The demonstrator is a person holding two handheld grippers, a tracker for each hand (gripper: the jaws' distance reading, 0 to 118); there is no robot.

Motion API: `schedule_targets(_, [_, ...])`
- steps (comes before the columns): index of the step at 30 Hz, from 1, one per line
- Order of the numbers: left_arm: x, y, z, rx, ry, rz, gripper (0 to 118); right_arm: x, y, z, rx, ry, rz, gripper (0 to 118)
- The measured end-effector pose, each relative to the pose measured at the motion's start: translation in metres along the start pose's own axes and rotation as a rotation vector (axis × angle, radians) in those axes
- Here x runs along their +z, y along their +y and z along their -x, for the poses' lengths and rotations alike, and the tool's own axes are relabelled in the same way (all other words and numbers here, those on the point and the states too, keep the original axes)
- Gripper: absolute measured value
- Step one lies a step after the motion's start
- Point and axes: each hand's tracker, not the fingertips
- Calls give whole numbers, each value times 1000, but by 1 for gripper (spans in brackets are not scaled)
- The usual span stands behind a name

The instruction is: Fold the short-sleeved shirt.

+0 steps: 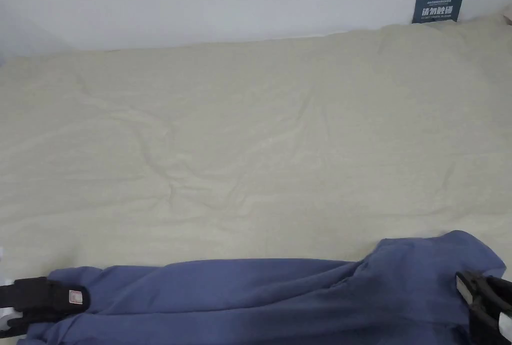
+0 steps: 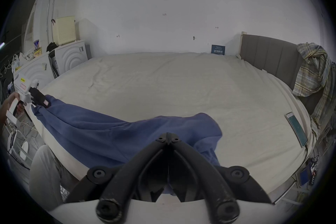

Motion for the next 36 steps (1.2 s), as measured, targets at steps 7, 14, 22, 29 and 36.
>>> schedule_targets(7, [6,-17,-81,-106,-25,11,7,4,1,-1,-15,3,4,0])
schedule_targets(14, [-73,-19,-162,-174,-94,107,7,12,-6,-8,-9,4,-11,0])
schedule_targets(22, [-177,-27,-198,-181,-70,274,7,18,-5,-17,-75,-13,-25,0])
schedule_targets(29, [-155,-25,-200,-129,-184,244,102,20,-20,-43,-112,-41,-11,0])
schedule_targets(36, [-95,-19,-188,-174,-187,106,103,19,-18,-40,-204,-14,-36,0])
